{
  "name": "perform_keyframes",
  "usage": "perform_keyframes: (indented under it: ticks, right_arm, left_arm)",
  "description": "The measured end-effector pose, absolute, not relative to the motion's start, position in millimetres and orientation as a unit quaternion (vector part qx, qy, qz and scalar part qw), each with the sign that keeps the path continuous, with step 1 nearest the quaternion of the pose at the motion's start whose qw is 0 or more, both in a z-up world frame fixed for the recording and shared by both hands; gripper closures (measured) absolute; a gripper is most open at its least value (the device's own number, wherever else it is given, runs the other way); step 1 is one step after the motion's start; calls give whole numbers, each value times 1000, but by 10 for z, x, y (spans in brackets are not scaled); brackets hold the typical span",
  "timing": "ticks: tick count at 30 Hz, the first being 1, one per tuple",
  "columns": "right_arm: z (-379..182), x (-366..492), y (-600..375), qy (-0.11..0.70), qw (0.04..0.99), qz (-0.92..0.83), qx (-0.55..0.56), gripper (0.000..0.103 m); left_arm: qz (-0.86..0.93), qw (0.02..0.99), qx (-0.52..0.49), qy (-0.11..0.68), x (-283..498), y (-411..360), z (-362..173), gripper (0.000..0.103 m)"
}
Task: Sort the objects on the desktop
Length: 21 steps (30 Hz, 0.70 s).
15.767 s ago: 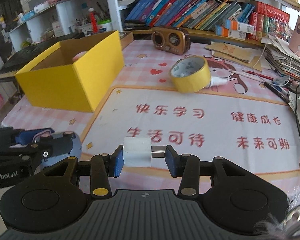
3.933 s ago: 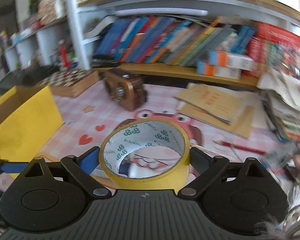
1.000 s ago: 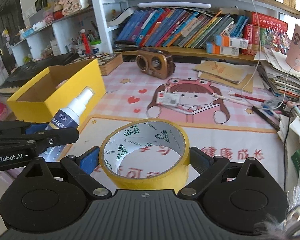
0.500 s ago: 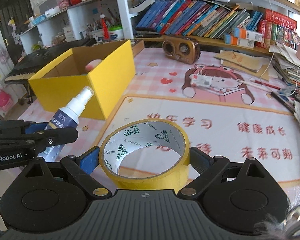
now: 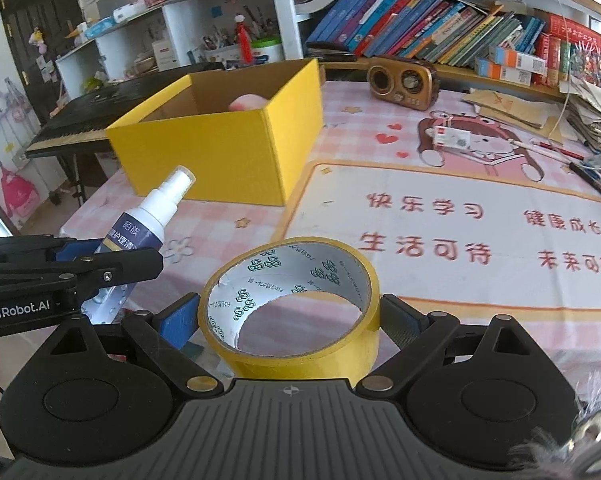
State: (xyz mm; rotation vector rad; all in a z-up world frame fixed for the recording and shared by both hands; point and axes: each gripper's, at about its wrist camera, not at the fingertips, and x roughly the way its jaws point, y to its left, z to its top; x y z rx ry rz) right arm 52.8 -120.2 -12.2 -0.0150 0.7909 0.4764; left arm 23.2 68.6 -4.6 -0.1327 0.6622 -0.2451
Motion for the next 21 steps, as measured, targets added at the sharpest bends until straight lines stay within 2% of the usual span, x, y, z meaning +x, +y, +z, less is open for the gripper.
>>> perform_keyframes:
  ticks: [21]
  right_arm:
    - [7, 405, -583, 365, 883, 292, -43, 9]
  left_arm:
    - [-53, 947, -104, 300, -86, 1268, 62, 71]
